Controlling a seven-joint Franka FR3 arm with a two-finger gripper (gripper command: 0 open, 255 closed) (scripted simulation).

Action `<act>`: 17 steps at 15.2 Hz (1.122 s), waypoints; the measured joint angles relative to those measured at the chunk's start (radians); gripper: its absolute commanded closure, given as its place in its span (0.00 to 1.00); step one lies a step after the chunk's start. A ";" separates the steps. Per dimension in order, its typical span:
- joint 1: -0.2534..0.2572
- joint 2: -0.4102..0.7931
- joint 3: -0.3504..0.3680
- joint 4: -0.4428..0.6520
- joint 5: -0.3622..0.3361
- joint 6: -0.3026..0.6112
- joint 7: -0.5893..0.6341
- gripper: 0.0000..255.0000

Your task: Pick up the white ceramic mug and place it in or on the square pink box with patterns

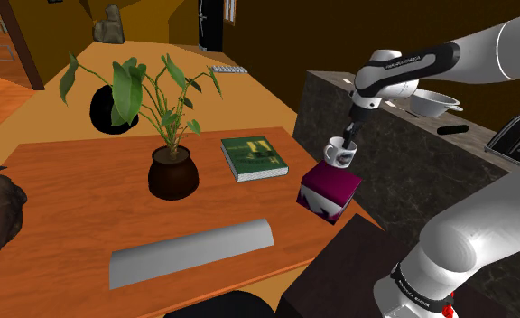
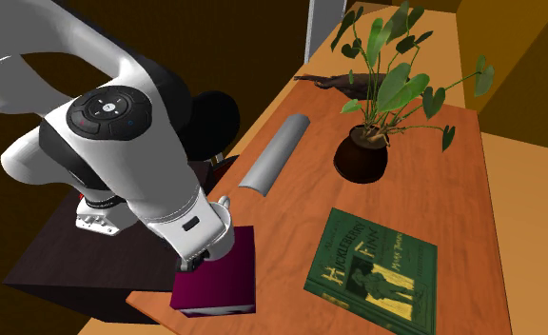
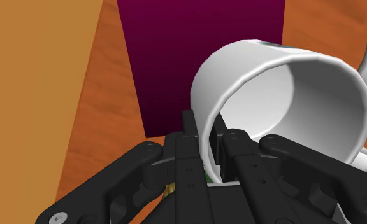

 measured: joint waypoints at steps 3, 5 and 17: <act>0.000 0.011 -0.003 -0.029 0.002 0.040 -0.005 1.00; 0.000 0.028 -0.006 -0.040 0.006 0.067 -0.010 1.00; 0.004 0.107 -0.017 -0.112 0.030 0.215 -0.036 1.00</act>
